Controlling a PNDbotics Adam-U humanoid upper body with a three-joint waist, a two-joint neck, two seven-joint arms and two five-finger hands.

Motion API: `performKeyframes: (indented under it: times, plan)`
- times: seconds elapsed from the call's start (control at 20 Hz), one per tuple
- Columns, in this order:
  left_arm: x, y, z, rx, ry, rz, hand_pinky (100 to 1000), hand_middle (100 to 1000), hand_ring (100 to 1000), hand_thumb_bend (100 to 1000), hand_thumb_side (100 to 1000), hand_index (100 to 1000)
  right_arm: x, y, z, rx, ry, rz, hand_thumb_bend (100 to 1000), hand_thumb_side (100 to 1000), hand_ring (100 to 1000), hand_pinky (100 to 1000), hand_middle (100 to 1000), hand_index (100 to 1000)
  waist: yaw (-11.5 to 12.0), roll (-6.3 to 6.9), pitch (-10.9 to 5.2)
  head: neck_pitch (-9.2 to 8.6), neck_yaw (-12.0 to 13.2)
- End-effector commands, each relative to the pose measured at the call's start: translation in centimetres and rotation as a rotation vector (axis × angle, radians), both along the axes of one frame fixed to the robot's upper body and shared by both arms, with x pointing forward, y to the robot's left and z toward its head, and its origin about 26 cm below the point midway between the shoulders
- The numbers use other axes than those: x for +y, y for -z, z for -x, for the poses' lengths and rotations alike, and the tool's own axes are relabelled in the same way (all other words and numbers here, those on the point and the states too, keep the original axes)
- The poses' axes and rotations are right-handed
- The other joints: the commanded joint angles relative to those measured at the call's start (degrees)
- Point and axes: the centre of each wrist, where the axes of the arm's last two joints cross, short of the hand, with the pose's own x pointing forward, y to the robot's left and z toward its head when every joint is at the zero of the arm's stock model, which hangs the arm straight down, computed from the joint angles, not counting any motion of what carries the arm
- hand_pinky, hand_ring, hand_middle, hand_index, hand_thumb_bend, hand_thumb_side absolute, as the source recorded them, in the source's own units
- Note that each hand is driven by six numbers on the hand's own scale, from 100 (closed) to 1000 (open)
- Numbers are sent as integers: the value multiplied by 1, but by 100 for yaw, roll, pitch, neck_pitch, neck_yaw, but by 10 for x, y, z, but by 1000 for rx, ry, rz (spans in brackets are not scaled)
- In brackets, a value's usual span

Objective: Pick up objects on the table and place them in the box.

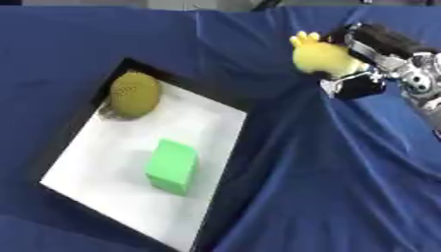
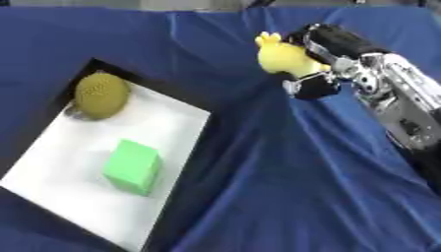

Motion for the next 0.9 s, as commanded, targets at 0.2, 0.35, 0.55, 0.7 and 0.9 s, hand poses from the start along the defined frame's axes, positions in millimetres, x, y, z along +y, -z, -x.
performKeyframes:
  times: [0.2,0.35,0.55,0.7,0.9]
  plan:
    - [0,-8,3,-15,5,-42,893,723,798,207,743,837,26,-62,30,-184,-205,-50,100,306,731,799,544,713,-26,17,-294,-6,35]
    - [-1,-7,3,-10,7,-44,894,723,799,205,734,837,38,-81,35,-226,-308,-56,100,123,730,799,544,713,-38,7,-371,-45,132]
    - [-1,-6,3,-8,7,-44,894,724,799,207,731,837,61,-91,38,-209,-432,-37,100,143,718,797,528,700,-36,12,-434,-96,160]
    - [-1,-5,3,-5,7,-45,893,724,799,208,731,837,81,-91,38,-170,-524,-25,100,144,717,796,527,700,-46,18,-472,-162,175]
    - [1,-4,4,7,4,-53,893,724,799,209,732,837,108,-85,40,-106,-632,8,100,177,714,789,528,698,-118,-24,-550,39,220]
